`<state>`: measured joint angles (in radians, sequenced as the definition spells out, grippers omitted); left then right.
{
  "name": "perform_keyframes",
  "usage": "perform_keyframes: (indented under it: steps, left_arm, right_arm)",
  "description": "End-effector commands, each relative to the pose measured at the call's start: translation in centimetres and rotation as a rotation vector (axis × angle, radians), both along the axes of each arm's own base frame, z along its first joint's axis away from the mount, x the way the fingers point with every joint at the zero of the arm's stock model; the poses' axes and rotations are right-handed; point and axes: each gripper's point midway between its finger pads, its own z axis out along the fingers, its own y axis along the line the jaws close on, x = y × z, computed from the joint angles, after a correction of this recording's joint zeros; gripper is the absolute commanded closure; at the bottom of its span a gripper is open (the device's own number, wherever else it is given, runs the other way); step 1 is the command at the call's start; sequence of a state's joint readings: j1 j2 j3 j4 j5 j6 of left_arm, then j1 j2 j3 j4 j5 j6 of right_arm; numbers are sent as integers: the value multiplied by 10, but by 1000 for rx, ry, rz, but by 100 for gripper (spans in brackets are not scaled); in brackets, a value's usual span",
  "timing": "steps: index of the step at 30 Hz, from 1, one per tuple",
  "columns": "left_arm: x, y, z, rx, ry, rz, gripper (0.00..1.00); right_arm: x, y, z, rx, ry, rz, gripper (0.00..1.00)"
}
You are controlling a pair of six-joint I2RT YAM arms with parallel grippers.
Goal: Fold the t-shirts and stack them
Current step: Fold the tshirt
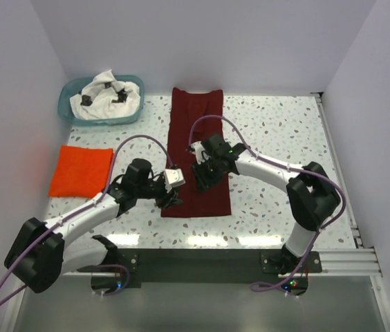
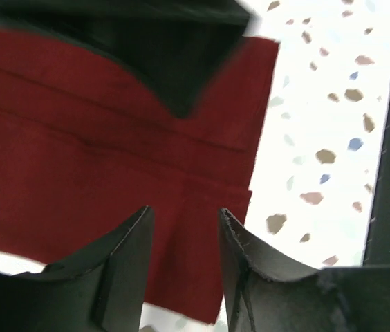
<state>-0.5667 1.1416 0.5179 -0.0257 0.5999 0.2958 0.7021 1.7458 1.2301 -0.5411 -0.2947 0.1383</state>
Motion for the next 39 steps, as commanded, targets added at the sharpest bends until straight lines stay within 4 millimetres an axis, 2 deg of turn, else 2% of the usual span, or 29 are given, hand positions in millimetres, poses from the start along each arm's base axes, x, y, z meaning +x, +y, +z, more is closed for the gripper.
perform_keyframes:
  steps: [1,5,9,19,24,30,31,34,39]
  left_arm:
    - [11,11,7,54,-98,-43,55]
    - [11,21,-8,128,-140,-69,56]
    - [18,26,-26,200,-110,-58,55]
    - [15,32,-33,222,-113,-53,54]
    - [9,36,-34,224,-125,-65,54]
    - [5,37,-37,229,-112,-69,54]
    - [5,37,-38,232,-112,-67,54]
    - [5,38,-40,237,-105,-67,54]
    - [4,37,-40,237,-104,-77,54]
  right_arm:
    - [-45,-8,-8,-46,94,73,60]
    - [-61,-5,-22,-112,106,105,58]
    - [-61,-6,-29,-180,64,97,57]
    - [-65,-3,-45,-211,76,80,58]
    - [-64,-1,-52,-223,92,76,63]
    - [-64,1,-49,-214,93,82,79]
    - [-65,2,-47,-211,97,84,87]
    - [-65,3,-41,-198,86,98,100]
    - [-65,10,-20,-134,57,120,100]
